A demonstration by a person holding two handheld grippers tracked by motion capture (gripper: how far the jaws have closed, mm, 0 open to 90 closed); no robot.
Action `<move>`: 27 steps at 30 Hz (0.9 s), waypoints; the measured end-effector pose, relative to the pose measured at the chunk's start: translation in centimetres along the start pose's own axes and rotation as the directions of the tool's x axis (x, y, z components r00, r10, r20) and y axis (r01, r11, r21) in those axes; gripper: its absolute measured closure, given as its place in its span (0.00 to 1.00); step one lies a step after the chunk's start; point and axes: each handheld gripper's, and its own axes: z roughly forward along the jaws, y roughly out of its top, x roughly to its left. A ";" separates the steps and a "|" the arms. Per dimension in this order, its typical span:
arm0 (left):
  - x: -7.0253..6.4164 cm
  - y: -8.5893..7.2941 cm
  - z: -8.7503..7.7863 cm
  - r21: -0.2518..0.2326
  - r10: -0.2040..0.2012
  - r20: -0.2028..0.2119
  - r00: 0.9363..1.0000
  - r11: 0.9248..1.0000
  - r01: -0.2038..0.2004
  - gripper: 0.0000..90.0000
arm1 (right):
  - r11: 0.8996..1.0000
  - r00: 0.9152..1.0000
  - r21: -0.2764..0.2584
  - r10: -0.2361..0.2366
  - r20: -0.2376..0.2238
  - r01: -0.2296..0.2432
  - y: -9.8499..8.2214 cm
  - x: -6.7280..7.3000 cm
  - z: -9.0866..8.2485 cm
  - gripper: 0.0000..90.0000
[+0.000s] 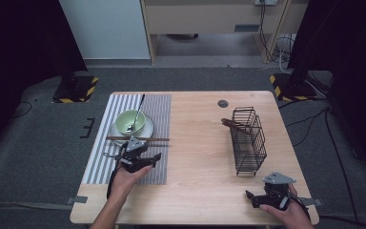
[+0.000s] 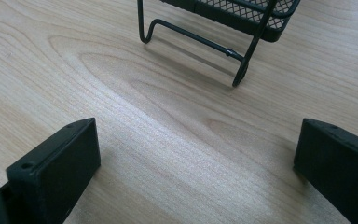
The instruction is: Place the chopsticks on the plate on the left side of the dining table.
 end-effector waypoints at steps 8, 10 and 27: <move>-2.9 0.4 2.1 0.046 0.043 0.071 0.997 0.998 -0.047 0.28 | 1.000 1.000 0.000 0.001 0.000 -0.001 0.0 0.0 0.0 0.00; -3.6 0.4 2.7 0.058 0.054 0.088 0.995 0.997 -0.059 0.27 | 1.000 1.000 0.000 0.001 0.000 -0.001 0.0 0.0 0.0 0.00; -6.6 -0.3 6.7 0.136 0.138 0.063 0.988 0.980 -0.145 0.19 | 1.000 1.000 0.000 0.006 0.002 -0.006 0.0 0.1 0.0 0.00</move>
